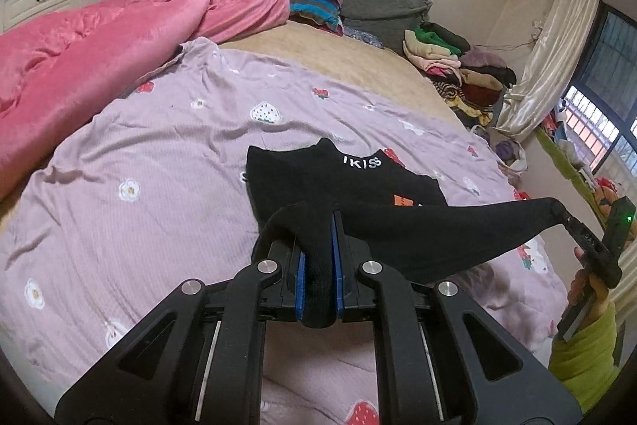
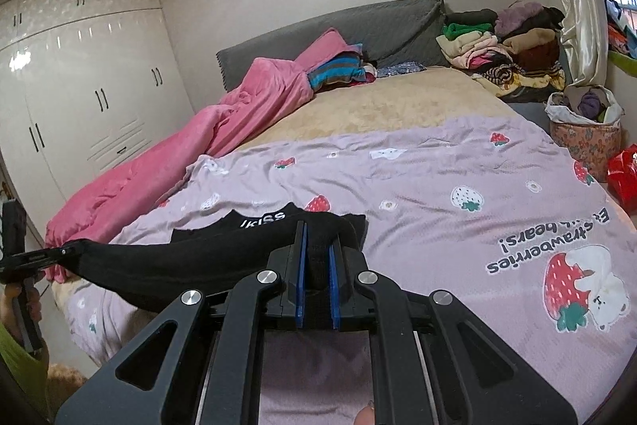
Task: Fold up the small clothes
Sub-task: 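Lift the hem with both grippers, fold it toward the collar, and open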
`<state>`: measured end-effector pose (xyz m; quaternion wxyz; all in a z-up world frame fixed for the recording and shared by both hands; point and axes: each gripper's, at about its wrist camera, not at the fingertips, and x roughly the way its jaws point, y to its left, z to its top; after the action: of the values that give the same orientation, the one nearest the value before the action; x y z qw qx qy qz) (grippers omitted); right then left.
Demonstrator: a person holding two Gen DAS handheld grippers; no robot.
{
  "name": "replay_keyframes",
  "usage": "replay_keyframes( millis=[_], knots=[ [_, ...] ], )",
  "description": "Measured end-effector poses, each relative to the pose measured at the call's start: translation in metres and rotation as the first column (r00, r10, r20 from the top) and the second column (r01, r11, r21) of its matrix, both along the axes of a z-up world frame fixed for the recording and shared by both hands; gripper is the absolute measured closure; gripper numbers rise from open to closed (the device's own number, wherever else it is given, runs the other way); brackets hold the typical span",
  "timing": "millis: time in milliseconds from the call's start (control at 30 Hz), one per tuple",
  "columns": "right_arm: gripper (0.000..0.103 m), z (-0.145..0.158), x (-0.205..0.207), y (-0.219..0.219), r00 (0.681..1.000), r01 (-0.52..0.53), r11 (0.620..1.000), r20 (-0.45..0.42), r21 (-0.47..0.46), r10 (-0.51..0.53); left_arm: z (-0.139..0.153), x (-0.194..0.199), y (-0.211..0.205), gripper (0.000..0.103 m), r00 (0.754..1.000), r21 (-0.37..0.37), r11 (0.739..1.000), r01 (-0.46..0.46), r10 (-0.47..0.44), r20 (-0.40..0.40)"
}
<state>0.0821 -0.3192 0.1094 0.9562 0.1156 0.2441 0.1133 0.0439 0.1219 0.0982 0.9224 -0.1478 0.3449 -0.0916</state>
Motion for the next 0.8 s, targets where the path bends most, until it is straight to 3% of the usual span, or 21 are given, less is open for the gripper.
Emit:
replay_keyframes(
  millis=[800],
  knots=[
    [0.095, -0.030, 0.080, 0.011, 0.996, 0.050, 0.997, -0.066, -0.061, -0.054, -0.022, 0.081, 0.004, 0.099, 0.999, 0.049, 0.999, -0.018, 0.020, -0.042]
  ],
)
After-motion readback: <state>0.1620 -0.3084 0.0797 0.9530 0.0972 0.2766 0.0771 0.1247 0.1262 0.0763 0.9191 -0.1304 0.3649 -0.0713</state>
